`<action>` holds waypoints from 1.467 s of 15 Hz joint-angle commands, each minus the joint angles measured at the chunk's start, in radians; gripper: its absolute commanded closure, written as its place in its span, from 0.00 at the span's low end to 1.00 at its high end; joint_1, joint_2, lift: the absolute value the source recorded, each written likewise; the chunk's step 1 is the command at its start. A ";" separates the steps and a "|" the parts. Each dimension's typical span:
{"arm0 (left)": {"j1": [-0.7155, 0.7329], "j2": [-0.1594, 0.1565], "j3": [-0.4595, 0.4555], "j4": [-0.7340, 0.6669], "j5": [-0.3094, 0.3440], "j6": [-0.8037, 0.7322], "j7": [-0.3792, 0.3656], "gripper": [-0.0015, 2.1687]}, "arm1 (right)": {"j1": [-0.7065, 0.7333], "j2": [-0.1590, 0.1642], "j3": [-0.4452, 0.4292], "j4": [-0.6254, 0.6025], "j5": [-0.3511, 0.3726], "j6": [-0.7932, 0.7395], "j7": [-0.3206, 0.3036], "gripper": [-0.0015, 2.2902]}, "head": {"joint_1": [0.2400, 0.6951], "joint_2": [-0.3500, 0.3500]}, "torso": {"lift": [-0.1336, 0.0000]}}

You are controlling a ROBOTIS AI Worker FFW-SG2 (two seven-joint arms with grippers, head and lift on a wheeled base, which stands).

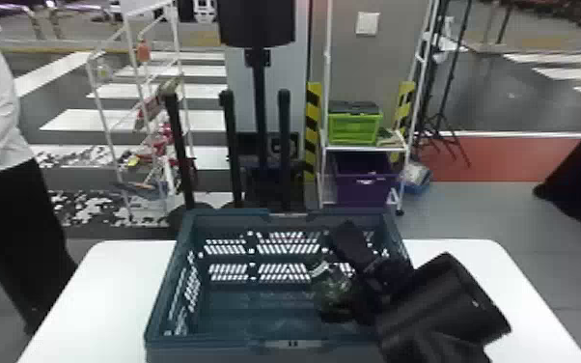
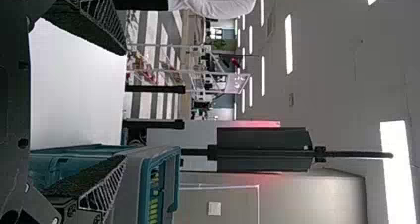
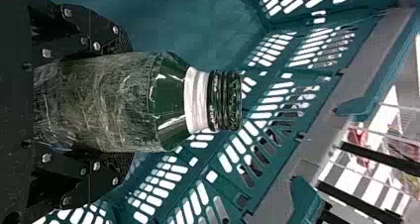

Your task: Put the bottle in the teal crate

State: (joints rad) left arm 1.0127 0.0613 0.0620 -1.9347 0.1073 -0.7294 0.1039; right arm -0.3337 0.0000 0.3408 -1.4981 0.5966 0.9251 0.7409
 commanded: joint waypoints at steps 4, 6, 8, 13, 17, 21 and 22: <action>0.000 0.000 0.004 0.003 0.005 -0.005 -0.003 0.07 | -0.027 0.001 0.020 0.050 -0.041 -0.002 -0.001 0.01 | 0.57 0.50 | 1.00; 0.000 0.000 0.004 0.002 0.005 -0.005 -0.003 0.07 | -0.027 0.001 0.026 0.047 -0.043 -0.002 -0.005 0.00 | 0.57 0.50 | 1.00; 0.001 0.000 0.004 0.000 0.003 -0.005 -0.003 0.07 | -0.024 0.001 0.026 0.036 -0.046 -0.008 -0.017 0.02 | 0.57 0.50 | 1.00; 0.012 -0.001 0.004 -0.001 0.003 -0.029 -0.003 0.07 | 0.010 0.001 0.027 -0.091 -0.055 0.001 -0.051 0.02 | 0.57 0.50 | 1.00; 0.018 -0.001 0.002 -0.001 0.002 -0.051 -0.004 0.07 | 0.105 0.001 0.032 -0.349 -0.057 0.096 -0.041 0.03 | 0.57 0.50 | 1.00; 0.020 0.000 -0.001 -0.004 -0.006 -0.054 -0.007 0.07 | 0.280 0.001 0.040 -0.679 -0.070 0.151 -0.037 0.03 | 0.57 0.50 | 1.00; 0.020 0.000 -0.002 -0.004 -0.009 -0.054 -0.009 0.07 | 0.337 0.001 0.029 -0.760 -0.086 0.163 -0.041 0.03 | 0.57 0.50 | 1.00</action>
State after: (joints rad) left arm 1.0336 0.0606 0.0619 -1.9395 0.1024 -0.7823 0.0962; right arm -0.0741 0.0000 0.3797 -2.1413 0.5269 1.0742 0.7029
